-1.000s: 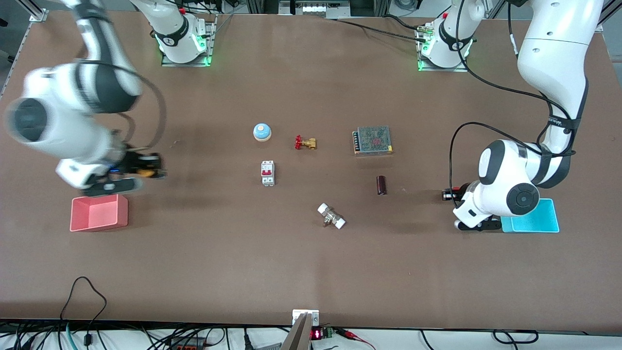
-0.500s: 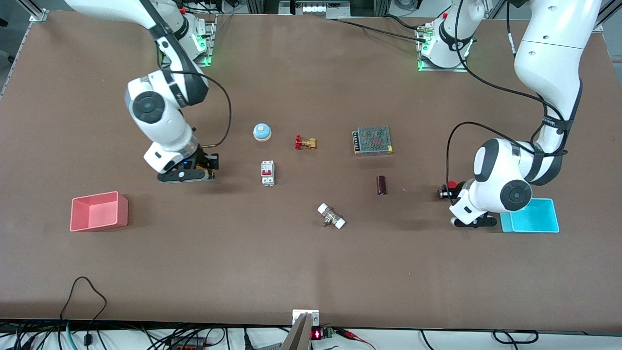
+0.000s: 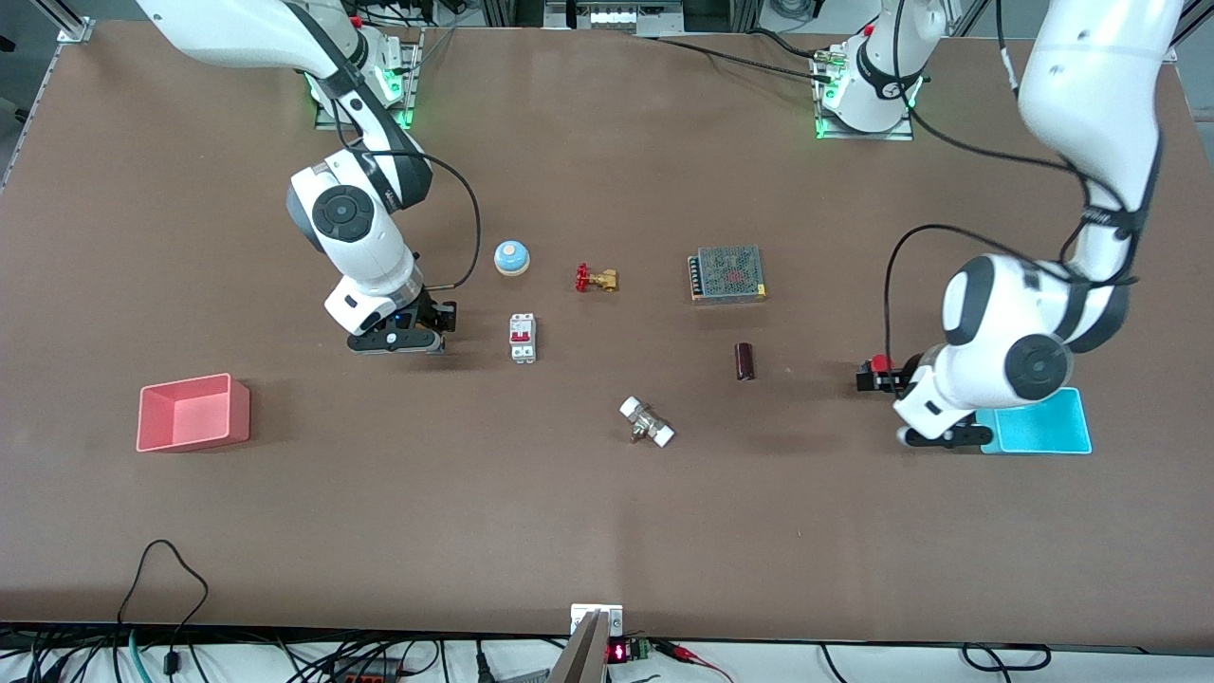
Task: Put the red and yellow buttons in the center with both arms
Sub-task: 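Lower the buttons onto the table center and open both grippers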
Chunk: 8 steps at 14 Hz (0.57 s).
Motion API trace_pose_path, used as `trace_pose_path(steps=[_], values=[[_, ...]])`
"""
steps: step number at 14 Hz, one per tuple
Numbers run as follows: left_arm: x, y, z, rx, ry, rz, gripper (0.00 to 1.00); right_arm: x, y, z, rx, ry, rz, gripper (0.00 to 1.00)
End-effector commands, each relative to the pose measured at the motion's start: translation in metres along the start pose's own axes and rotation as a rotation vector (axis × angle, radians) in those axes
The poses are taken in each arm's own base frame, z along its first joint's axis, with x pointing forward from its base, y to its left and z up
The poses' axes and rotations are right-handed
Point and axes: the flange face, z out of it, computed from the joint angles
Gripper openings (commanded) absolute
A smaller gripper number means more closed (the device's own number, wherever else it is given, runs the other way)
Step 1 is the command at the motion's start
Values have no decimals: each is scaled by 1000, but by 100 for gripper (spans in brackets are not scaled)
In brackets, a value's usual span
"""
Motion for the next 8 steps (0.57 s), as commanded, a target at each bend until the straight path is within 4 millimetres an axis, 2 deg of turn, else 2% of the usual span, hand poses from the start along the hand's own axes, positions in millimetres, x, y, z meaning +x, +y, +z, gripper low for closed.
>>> trace_pose_path(steps=[1,3,5,7,8], values=[[-3,-5,-63,7,50,-2,100,0,-3,5,4,18,7,38],[-6,-7,-109,52,65,30,100,-1,-2,8,8,17,9,39],[-20,-11,-155,123,86,78,100,-1,-3,13,16,17,9,40],[-45,-11,-194,124,99,76,100,-1,-3,14,17,17,9,54],[-63,-6,-215,130,94,80,100,0,-3,13,17,18,10,65]])
